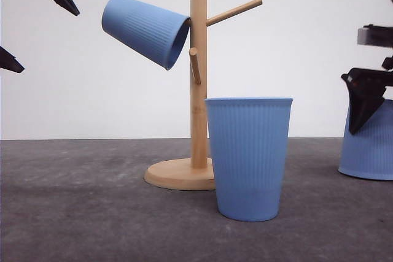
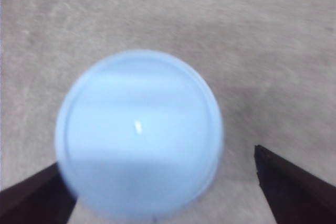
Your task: Place three cups
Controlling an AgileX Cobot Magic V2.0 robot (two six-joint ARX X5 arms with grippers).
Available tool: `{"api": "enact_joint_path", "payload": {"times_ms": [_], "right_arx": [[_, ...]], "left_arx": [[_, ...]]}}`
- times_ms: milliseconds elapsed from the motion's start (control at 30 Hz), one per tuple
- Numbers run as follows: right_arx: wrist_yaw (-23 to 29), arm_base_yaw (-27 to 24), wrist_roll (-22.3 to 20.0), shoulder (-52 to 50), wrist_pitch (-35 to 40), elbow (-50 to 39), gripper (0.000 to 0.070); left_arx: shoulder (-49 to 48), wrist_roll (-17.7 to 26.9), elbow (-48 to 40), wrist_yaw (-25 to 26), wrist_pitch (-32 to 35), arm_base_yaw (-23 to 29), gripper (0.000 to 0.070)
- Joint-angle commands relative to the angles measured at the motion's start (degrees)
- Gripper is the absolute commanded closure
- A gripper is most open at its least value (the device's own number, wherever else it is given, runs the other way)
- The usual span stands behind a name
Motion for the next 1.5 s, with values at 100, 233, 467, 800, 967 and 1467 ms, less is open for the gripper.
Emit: {"api": "enact_joint_path", "payload": {"times_ms": [100,233,467,800,967,1467], "right_arx": [[0.1,-0.1,-0.4,2.1,0.5,0.6,0.0179],[-1.7,-0.4,-0.3,0.4,-1.7,0.6,0.0210],[-8.5,-3.2,0.3,-7.2,-7.4,0.6,0.0246],[-35.2,-13.6,10.1,-23.1,-11.6,0.6,0.0246],[-47.7,-15.1,13.6,-25.0,-9.4,0.1,0.0246],[-53.6,-10.4,22.6,-20.8,8.1,-0.7,0.0246]], "left_arx": [[0.2,-0.3,0.5,0.0,0.2,-0.2,0.0123],[0.2,-0.3,0.5,0.0,0.1,-0.2,0.0123],[0.2,-0.3,0.5,0.0,0.2,-0.2,0.0123],[0.2,0.1,0.5,0.0,0.4,-0.2,0.0123],[0.2,0.5,0.5,0.0,0.8,-0.2,0.0127],[0.2,0.4,0.5,0.0,3.2,-0.2,0.0146]]}}
